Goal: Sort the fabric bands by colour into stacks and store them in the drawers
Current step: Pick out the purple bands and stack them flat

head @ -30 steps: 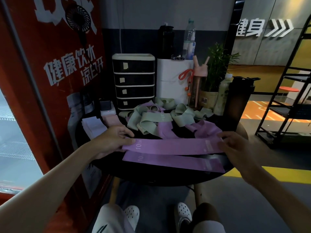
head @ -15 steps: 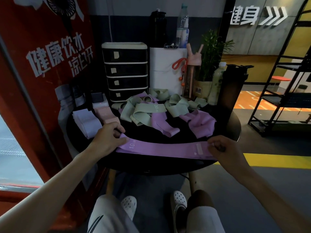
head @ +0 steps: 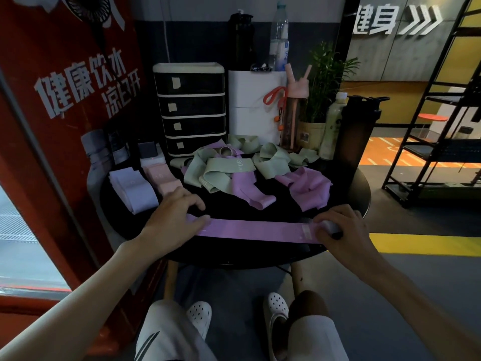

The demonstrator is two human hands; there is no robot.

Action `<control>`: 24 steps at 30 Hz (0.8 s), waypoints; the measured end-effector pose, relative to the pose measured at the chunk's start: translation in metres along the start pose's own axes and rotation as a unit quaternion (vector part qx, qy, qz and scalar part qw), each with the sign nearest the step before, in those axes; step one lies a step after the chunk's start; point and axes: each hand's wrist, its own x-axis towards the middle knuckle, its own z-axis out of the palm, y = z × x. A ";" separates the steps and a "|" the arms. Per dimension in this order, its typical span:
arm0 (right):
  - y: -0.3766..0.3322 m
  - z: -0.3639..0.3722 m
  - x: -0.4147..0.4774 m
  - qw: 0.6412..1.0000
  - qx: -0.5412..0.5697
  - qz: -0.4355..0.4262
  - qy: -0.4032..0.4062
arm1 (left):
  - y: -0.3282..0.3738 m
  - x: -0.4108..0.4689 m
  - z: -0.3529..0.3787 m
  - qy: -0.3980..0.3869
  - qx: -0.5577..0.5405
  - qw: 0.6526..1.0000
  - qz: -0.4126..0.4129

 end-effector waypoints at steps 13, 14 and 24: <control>-0.018 -0.005 0.034 0.998 0.028 -0.035 -0.032 | 0.049 0.015 0.022 -0.039 -0.003 0.996 0.081; -0.024 -0.002 0.042 0.997 0.046 -0.044 -0.039 | 0.055 0.021 0.026 -0.031 -0.008 0.996 0.084; -0.050 0.064 0.075 0.989 0.063 -0.078 -0.112 | 0.057 0.054 0.070 0.004 0.070 0.996 0.049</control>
